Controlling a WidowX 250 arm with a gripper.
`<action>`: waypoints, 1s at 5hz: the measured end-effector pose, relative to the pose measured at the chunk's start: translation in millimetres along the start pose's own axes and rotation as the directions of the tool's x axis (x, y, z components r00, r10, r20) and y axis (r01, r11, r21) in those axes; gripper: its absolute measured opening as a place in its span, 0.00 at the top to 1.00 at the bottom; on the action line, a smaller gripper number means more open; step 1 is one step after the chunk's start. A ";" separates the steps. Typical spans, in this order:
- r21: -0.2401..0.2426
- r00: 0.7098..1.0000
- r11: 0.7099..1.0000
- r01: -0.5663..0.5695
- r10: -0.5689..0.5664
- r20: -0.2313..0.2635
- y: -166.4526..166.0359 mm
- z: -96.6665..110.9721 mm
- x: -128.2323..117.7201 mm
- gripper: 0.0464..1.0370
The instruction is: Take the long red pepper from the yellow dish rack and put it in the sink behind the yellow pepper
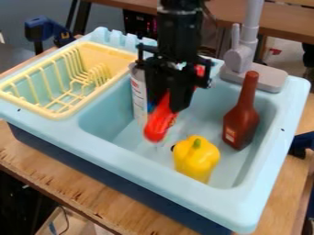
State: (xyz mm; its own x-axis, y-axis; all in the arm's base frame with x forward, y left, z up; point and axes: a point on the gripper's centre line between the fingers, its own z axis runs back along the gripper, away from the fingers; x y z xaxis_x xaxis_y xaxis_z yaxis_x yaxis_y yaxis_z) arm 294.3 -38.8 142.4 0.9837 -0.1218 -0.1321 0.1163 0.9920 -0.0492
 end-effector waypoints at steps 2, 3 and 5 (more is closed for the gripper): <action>0.025 0.996 1.000 0.007 -0.005 -0.084 -6.0 -23.5 -3.9 0.54; 0.033 0.993 0.999 0.019 -0.015 -0.118 -7.6 -33.8 -3.8 0.54; 0.022 0.991 0.999 0.035 -0.032 -0.126 -8.6 -42.0 -5.0 0.54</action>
State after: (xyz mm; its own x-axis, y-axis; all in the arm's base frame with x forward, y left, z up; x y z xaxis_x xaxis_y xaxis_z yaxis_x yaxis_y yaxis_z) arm 282.7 -48.1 101.9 0.9544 -0.1563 -0.2545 0.1532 0.9877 -0.0320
